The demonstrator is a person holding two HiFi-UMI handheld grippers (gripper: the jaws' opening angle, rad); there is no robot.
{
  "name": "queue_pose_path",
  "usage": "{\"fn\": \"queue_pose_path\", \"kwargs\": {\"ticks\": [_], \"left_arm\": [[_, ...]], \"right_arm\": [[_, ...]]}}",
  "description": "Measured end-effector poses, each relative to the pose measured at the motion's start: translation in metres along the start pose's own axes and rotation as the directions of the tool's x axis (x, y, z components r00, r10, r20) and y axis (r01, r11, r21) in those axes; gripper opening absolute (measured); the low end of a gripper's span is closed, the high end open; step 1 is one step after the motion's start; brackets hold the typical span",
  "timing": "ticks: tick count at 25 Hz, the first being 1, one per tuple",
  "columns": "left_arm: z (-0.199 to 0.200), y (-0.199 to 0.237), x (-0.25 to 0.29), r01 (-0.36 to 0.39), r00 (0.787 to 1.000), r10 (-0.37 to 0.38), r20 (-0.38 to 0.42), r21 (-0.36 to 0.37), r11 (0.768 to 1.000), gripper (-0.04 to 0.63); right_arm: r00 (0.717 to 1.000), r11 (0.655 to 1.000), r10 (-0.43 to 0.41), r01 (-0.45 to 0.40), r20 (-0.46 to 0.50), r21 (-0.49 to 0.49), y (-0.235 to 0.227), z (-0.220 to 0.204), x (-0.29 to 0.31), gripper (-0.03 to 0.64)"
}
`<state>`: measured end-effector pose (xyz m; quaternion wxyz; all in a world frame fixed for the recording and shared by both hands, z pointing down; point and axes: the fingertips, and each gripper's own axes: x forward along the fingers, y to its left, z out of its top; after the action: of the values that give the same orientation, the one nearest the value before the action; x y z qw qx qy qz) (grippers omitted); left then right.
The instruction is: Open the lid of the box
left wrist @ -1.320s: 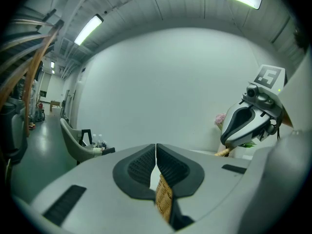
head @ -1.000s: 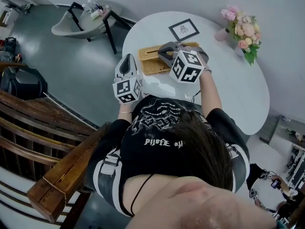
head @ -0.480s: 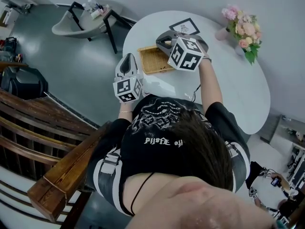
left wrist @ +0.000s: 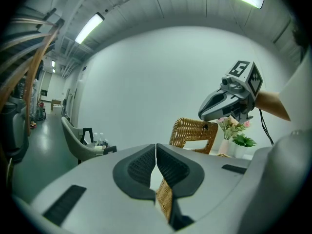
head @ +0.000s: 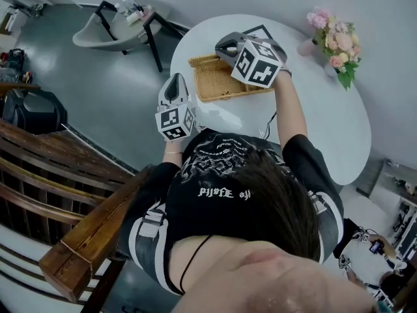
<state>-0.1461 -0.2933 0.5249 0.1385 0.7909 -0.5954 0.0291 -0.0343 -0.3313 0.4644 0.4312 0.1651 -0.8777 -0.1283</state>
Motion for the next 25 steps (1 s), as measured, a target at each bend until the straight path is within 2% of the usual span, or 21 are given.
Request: {"fn": "queue_pose_path", "kwargs": {"ticks": [10,25], "left_arm": [[-0.003,0.008,0.003,-0.011,1.0,0.011,-0.018,-0.004,1.0,0.025],[-0.011,0.011,0.01,-0.004,0.999,0.005,-0.05,0.012,1.0,0.026]], "right_arm": [[0.999,0.999,0.034,-0.034,0.002,0.002,-0.019,0.005,0.012,0.028],[0.995,0.99,0.091,-0.096,0.048,0.105,-0.048,-0.003,0.029,0.028]]}}
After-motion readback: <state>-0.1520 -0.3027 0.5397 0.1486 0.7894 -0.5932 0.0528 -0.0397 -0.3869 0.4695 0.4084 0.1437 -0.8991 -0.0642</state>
